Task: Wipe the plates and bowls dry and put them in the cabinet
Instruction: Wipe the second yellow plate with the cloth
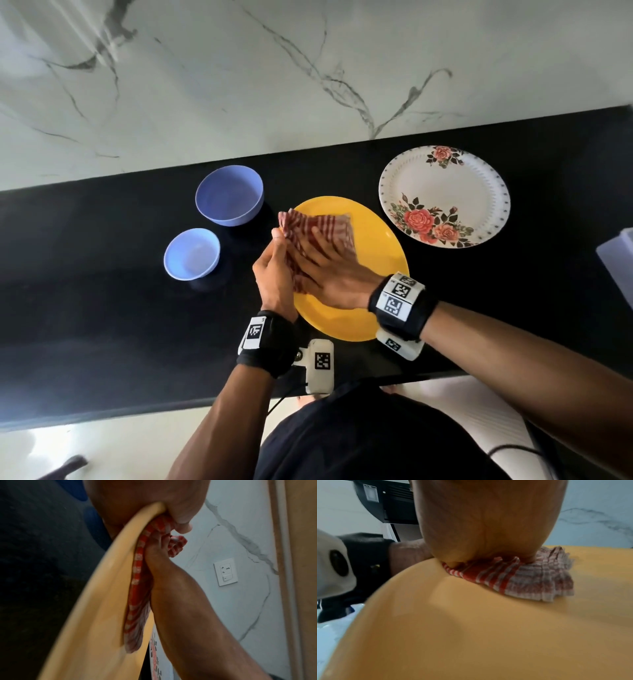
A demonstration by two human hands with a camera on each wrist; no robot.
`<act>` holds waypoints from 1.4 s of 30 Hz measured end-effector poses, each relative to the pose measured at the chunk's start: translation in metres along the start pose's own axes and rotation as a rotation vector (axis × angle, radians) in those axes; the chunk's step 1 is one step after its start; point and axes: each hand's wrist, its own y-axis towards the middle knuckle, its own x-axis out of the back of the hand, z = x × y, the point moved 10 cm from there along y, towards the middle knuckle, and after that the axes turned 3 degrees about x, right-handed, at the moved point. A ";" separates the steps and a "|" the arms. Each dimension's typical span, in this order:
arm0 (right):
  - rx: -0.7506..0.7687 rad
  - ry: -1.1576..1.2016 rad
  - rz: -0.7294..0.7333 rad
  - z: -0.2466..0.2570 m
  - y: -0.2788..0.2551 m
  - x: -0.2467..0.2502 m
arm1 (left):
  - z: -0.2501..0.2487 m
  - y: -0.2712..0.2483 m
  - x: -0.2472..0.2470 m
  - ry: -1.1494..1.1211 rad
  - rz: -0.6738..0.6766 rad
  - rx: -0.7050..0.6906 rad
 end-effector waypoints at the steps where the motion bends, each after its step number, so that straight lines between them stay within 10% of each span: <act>1: 0.011 0.004 -0.010 0.004 0.002 0.002 | -0.001 0.001 0.003 0.002 -0.008 -0.004; 13: -0.337 0.172 -0.009 -0.091 -0.003 -0.006 | -0.005 0.006 0.021 0.036 -0.033 -0.045; 26: -0.384 0.247 -0.182 -0.092 -0.025 -0.005 | 0.002 0.000 0.002 0.041 0.029 -0.030; 35: -0.023 -0.073 -0.170 -0.011 0.003 0.008 | -0.006 -0.006 -0.007 0.040 0.062 -0.068; 42: -0.246 0.152 -0.112 -0.068 0.007 0.015 | -0.003 -0.005 0.005 0.035 0.043 -0.045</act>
